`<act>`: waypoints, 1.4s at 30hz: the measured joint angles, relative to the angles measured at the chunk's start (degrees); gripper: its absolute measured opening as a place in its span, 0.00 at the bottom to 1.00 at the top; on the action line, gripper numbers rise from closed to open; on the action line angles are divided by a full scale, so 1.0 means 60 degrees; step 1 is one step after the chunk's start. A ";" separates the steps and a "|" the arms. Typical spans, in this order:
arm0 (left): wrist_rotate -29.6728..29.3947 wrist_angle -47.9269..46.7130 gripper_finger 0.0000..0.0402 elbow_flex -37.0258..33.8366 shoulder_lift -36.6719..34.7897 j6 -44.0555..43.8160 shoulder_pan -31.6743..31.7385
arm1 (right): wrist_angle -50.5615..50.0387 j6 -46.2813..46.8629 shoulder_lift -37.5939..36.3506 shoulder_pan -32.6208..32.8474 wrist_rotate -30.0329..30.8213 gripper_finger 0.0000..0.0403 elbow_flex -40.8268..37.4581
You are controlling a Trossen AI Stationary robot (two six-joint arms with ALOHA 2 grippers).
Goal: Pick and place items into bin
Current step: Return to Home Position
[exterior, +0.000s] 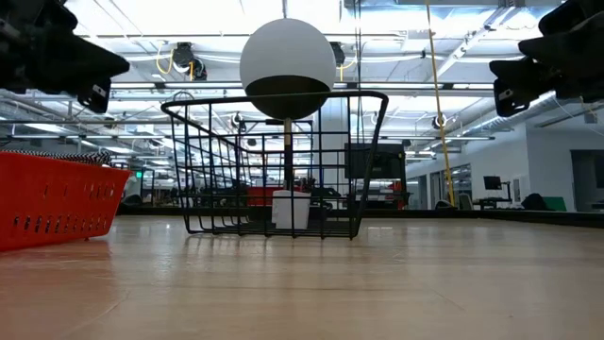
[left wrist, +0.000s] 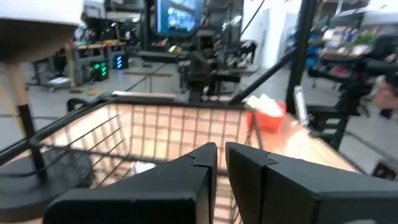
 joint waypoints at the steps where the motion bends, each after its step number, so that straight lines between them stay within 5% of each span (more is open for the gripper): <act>1: 0.0098 0.0205 0.10 -0.0086 0.0011 -0.0028 -0.0002 | -0.0010 -0.0066 0.0003 -0.0036 0.0004 0.40 0.0000; 42: 0.0149 0.0795 0.10 -0.0260 0.0463 0.0048 -0.0009 | 0.0619 -0.0406 0.0057 -0.0027 0.0049 0.41 -0.0007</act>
